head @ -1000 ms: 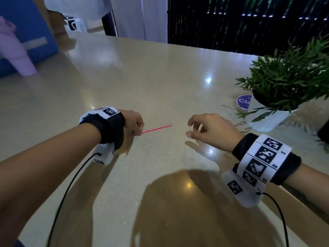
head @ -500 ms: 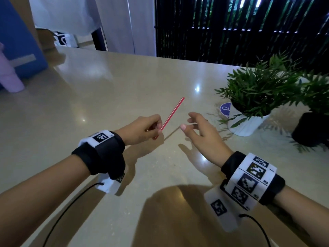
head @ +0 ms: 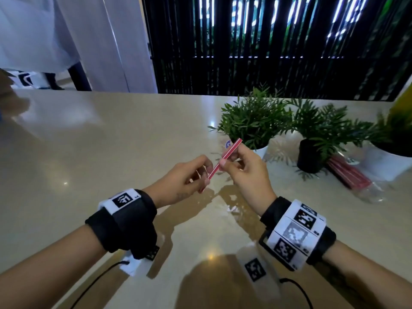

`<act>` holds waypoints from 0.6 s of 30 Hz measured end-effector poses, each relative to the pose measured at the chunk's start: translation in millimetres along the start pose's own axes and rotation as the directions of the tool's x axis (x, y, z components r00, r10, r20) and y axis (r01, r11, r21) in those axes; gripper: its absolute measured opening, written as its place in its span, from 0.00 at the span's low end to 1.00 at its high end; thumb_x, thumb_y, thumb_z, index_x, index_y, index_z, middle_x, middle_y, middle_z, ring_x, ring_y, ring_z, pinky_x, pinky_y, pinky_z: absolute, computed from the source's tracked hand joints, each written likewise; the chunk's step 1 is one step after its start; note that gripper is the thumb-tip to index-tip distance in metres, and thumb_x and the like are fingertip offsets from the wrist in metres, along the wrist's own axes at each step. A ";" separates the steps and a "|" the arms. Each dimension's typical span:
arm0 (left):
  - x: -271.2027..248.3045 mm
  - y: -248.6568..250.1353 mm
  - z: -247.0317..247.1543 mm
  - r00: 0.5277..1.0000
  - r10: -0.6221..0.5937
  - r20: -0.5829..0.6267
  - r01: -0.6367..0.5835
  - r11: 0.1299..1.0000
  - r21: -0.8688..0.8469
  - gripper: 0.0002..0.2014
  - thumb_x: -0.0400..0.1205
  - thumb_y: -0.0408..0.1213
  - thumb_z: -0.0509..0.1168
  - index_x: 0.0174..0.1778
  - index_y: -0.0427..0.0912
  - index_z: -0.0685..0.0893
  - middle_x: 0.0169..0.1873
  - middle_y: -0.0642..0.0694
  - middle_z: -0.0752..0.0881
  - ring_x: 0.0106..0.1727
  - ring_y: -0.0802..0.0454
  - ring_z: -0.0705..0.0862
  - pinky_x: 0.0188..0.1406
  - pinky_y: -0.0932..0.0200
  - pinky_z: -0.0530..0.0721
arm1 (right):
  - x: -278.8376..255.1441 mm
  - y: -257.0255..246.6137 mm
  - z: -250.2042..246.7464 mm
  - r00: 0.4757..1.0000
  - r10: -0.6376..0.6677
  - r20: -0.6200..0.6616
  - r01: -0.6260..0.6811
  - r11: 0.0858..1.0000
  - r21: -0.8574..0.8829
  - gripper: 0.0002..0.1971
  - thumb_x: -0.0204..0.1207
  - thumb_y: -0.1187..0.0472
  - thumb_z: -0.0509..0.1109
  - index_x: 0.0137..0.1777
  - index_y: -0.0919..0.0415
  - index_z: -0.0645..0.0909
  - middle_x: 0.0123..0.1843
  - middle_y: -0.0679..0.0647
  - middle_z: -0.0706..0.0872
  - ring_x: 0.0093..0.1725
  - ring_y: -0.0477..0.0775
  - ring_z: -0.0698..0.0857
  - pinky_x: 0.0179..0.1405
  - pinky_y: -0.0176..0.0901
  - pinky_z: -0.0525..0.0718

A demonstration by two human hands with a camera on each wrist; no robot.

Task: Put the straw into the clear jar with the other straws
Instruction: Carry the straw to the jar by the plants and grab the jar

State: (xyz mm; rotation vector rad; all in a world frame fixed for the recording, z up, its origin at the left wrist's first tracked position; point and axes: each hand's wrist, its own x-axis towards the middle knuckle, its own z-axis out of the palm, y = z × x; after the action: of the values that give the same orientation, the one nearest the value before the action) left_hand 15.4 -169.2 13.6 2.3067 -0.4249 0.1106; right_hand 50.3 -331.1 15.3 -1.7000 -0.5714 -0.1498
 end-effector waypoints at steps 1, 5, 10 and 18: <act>5.0 5.6 6.2 1.000 0.013 0.005 -0.013 1.000 -0.014 0.06 0.81 0.32 0.60 0.44 0.49 0.72 0.34 0.45 0.82 0.34 0.52 0.82 0.34 0.59 0.78 | -2.0 -0.9 -7.9 1.000 -0.005 -0.014 0.005 1.000 -0.010 0.05 0.72 0.63 0.67 0.40 0.51 0.76 0.35 0.49 0.80 0.40 0.54 0.81 0.51 0.66 0.83; 28.6 27.2 31.6 0.998 0.046 0.039 -0.042 0.995 -0.088 0.03 0.80 0.35 0.62 0.46 0.46 0.74 0.37 0.44 0.83 0.36 0.49 0.84 0.38 0.54 0.80 | -8.0 -1.5 -43.3 0.996 -0.013 -0.085 0.012 1.000 -0.014 0.06 0.75 0.65 0.64 0.41 0.53 0.75 0.35 0.49 0.80 0.42 0.59 0.83 0.52 0.69 0.81; 61.2 56.9 61.8 0.998 0.010 0.066 0.007 0.967 -0.254 0.18 0.80 0.52 0.58 0.55 0.40 0.75 0.41 0.47 0.85 0.40 0.56 0.85 0.39 0.69 0.79 | -14.2 5.5 -97.6 0.979 -0.017 -0.203 0.027 0.999 0.047 0.05 0.76 0.68 0.63 0.48 0.62 0.79 0.40 0.63 0.83 0.42 0.55 0.84 0.42 0.40 0.84; 121.2 68.5 125.0 0.978 0.096 0.184 -0.100 0.995 0.013 0.10 0.83 0.43 0.58 0.53 0.41 0.79 0.42 0.46 0.82 0.44 0.49 0.80 0.42 0.62 0.74 | -33.3 15.6 -169.4 0.914 -0.039 -0.404 0.040 0.999 -0.007 0.10 0.77 0.66 0.62 0.41 0.48 0.78 0.34 0.49 0.80 0.36 0.43 0.78 0.38 0.32 0.80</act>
State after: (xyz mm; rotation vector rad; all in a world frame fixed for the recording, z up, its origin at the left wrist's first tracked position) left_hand 100.1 -335.4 -1.5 2.3268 -0.6341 -0.0504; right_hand 64.5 -503.6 24.9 -1.5955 -0.2944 -0.5182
